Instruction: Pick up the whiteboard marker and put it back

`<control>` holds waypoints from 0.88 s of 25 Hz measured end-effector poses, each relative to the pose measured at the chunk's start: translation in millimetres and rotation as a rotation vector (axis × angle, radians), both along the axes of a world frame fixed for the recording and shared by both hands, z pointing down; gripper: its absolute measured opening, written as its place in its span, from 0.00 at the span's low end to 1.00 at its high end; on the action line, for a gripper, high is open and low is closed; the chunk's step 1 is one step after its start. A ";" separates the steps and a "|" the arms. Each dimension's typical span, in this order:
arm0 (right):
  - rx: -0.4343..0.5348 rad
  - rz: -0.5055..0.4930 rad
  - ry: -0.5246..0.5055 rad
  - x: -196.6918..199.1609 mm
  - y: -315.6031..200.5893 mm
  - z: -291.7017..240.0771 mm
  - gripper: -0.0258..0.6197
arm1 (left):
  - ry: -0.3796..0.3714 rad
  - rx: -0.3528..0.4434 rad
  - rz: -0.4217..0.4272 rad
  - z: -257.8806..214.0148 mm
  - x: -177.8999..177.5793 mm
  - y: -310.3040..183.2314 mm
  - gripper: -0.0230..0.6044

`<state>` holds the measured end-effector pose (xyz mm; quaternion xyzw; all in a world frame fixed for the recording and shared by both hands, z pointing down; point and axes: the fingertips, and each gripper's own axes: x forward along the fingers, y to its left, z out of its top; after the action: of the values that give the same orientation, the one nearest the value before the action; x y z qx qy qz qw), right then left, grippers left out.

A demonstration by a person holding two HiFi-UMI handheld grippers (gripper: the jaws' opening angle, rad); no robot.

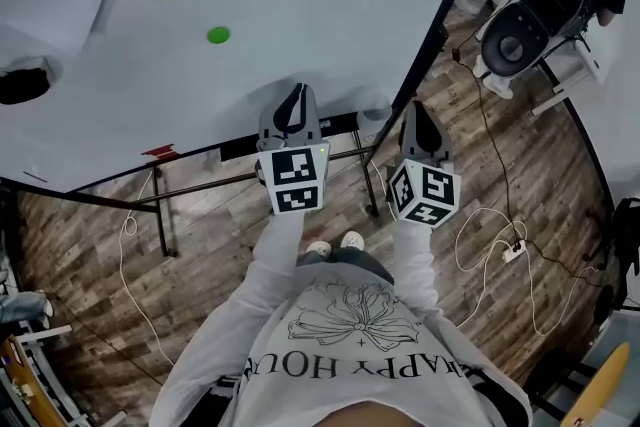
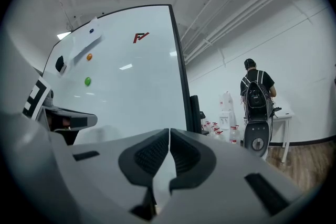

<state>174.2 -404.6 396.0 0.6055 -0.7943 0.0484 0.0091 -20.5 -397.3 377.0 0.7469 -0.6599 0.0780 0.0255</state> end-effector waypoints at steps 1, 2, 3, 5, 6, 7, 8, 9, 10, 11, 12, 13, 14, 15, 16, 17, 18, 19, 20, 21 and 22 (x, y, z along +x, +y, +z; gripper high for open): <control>0.000 0.000 0.002 0.0 0.5 -0.6 0.05 | -0.001 0.003 0.000 -1.5 0.2 0.3 0.07; -0.001 -0.002 0.003 -0.4 1.0 -1.1 0.05 | -0.001 0.005 0.001 -2.7 0.4 0.5 0.07; -0.001 -0.005 0.004 -1.3 1.7 -1.5 0.05 | 0.001 0.005 0.003 -3.5 0.5 0.7 0.07; 0.000 -0.011 0.006 -2.8 3.0 -2.0 0.05 | 0.006 0.005 0.007 -3.8 1.8 1.2 0.07; 0.001 -0.013 0.008 -2.9 3.4 -2.2 0.05 | 0.006 0.004 0.009 -3.6 3.2 1.6 0.07; 0.002 -0.013 0.010 -2.6 3.8 -2.4 0.05 | 0.004 0.004 0.011 -3.3 4.8 2.1 0.07; 0.003 -0.013 0.011 -2.1 4.3 -2.7 0.05 | 0.002 0.003 0.014 -3.0 6.1 2.7 0.07; 0.004 -0.012 0.011 -1.8 5.0 -3.0 0.05 | 0.000 0.003 0.015 -2.6 6.9 3.7 0.07; 0.005 -0.011 0.011 -1.7 5.8 -3.2 0.05 | -0.003 0.003 0.017 -2.5 7.1 4.8 0.07; 0.006 -0.009 0.011 -1.5 6.6 -3.4 0.05 | -0.008 0.003 0.017 -2.6 7.2 5.9 0.07; 0.005 -0.009 0.011 -1.1 7.1 -3.6 0.05 | -0.014 0.004 0.018 -3.0 7.5 6.8 0.07; 0.005 -0.009 0.011 -0.8 7.4 -3.7 0.05 | -0.018 0.004 0.018 -3.6 7.7 7.3 0.07; 0.004 -0.011 0.011 -0.7 7.5 -3.9 0.05 | -0.020 0.004 0.017 -4.2 7.9 7.4 0.07; 0.003 -0.014 0.011 -0.7 7.6 -4.1 0.05 | -0.020 0.004 0.017 -4.8 8.0 7.4 0.07; 0.002 -0.016 0.011 -0.6 7.8 -4.3 0.05 | -0.020 0.005 0.016 -5.4 8.3 7.4 0.07; 0.002 -0.017 0.012 -0.4 8.0 -4.3 0.05 | -0.019 0.005 0.015 -5.7 8.8 7.5 0.07; 0.002 -0.018 0.013 -0.3 8.4 -4.2 0.05 | -0.019 0.006 0.015 -5.8 9.3 7.8 0.07; 0.002 -0.019 0.013 -0.3 8.8 -3.9 0.05 | -0.019 0.006 0.016 -5.6 9.6 8.2 0.07; 0.001 -0.019 0.014 -0.4 9.1 -3.5 0.05 | -0.019 0.005 0.016 -5.3 9.9 8.5 0.07; 0.001 -0.019 0.015 -0.3 9.2 -3.2 0.05 | -0.020 0.005 0.017 -5.0 10.2 8.8 0.07; 0.001 -0.019 0.016 0.1 9.1 -3.1 0.05 | -0.020 0.004 0.018 -4.8 10.6 9.0 0.07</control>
<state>174.2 -395.5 392.9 0.5983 -0.7999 0.0433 0.0155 -9.8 -388.4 372.2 0.7521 -0.6534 0.0844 0.0165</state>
